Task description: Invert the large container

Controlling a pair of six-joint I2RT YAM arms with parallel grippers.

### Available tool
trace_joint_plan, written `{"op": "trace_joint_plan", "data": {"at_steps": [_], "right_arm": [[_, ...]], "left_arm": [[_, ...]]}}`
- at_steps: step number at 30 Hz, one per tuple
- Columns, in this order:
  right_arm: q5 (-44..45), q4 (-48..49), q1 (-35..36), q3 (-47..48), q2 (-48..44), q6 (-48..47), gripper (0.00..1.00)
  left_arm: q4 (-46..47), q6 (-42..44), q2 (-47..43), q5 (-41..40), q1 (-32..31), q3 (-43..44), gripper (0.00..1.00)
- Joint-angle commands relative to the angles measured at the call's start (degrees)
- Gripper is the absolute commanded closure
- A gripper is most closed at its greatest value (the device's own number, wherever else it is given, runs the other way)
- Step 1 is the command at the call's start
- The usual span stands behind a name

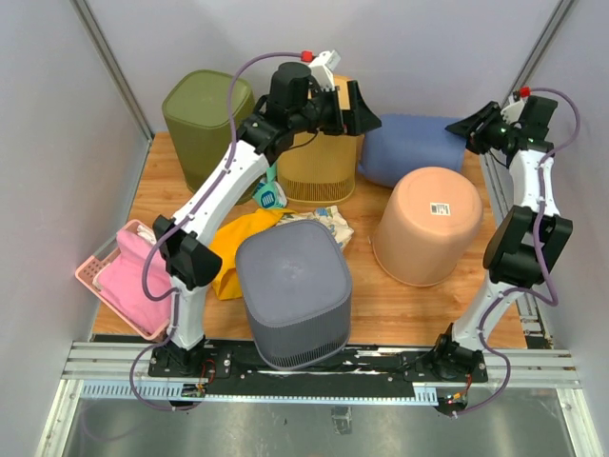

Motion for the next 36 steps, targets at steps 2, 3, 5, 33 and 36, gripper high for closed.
{"op": "trace_joint_plan", "data": {"at_steps": [2, 3, 5, 33, 36], "right_arm": [[7.14, -16.32, -1.07, 2.92, -2.38, -13.6, 0.47], [9.98, -18.79, -1.09, 2.76, -3.28, -16.08, 0.46], [14.53, -20.58, -1.13, 1.9, -5.11, -18.66, 0.44], [22.24, -21.01, -0.64, 7.78, -2.66, -21.25, 0.59], [21.52, -20.79, -0.66, 9.85, 0.4, -20.72, 0.6]], "left_arm": [[0.14, -0.23, 4.41, -0.79, -3.69, 7.04, 0.01], [0.07, 0.07, 5.1, -2.14, -4.18, 7.58, 0.01], [-0.3, 0.9, 6.44, -5.16, -5.11, 8.69, 0.01], [2.38, 3.67, 13.37, -8.9, -7.34, 5.2, 0.01], [2.47, 3.31, 13.99, -8.47, -7.33, 5.15, 0.01]]}}
